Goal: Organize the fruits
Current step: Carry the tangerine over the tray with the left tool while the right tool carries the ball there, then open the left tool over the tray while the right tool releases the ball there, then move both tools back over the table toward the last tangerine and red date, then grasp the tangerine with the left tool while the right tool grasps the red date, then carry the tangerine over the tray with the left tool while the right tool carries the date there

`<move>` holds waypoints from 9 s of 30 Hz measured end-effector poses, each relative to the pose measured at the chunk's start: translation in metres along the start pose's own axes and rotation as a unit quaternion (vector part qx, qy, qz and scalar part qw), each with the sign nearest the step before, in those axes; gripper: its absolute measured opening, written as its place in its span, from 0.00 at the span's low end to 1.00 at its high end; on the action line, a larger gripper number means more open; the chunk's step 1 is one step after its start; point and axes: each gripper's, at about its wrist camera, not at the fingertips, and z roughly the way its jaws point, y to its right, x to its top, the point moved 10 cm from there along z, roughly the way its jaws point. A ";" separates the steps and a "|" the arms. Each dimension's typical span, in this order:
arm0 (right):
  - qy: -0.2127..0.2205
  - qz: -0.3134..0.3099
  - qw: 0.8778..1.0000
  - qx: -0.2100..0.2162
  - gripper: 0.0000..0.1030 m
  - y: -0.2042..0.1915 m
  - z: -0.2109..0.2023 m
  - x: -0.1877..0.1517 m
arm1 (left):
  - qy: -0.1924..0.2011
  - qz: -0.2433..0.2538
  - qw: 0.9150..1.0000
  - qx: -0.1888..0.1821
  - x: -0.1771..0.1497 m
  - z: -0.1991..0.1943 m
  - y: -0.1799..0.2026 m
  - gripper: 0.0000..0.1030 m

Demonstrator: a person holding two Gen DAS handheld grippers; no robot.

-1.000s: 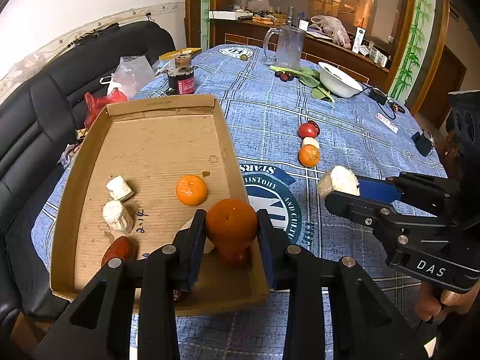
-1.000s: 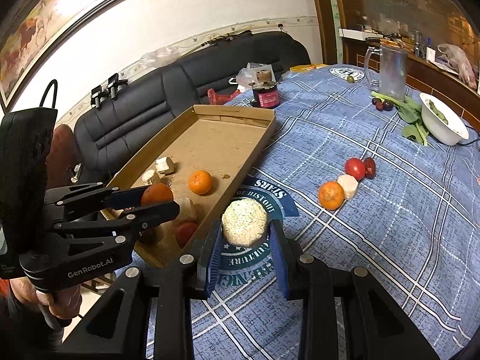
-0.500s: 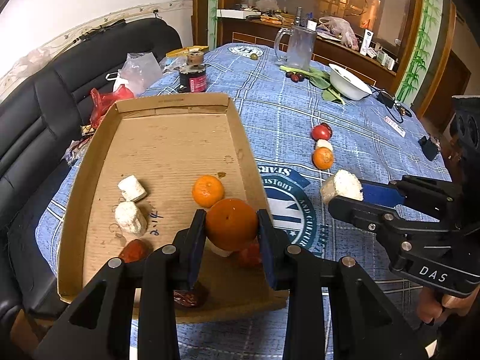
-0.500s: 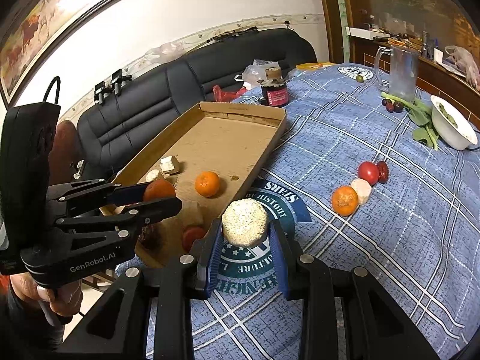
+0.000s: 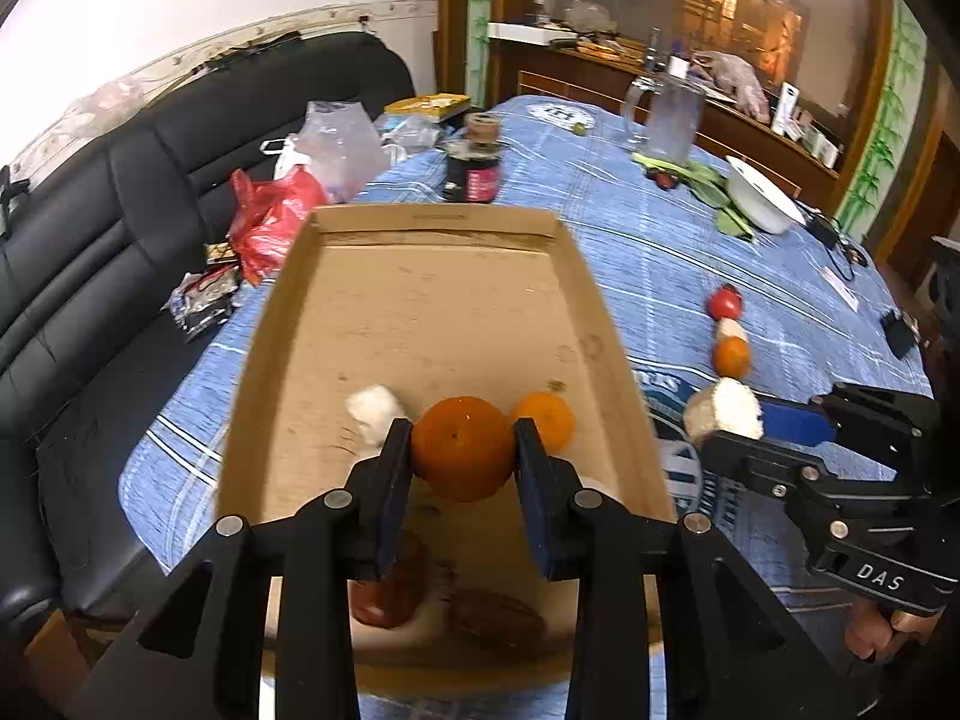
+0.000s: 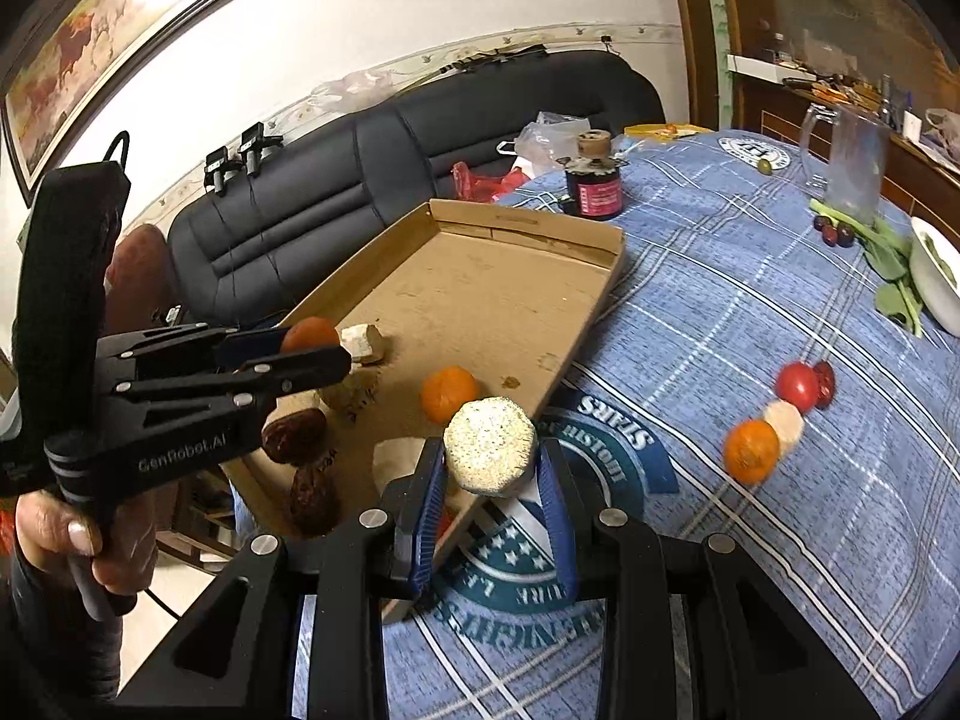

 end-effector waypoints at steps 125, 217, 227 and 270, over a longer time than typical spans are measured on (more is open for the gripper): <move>0.025 0.077 0.992 -0.100 0.37 0.159 -0.060 -0.025 | -0.055 0.069 0.992 -0.094 -0.003 0.035 0.191 0.64; 0.029 0.073 0.996 -0.031 0.21 0.088 -0.037 0.003 | -0.021 0.028 0.997 -0.067 0.008 0.019 0.112 0.27; 0.029 0.052 0.998 -0.026 0.21 0.067 -0.032 0.014 | -0.001 0.024 0.999 -0.035 0.012 0.009 0.083 0.27; -0.003 -0.001 1.000 0.019 0.20 0.024 0.090 0.099 | -0.023 -0.028 0.999 0.039 0.081 0.077 -0.046 0.27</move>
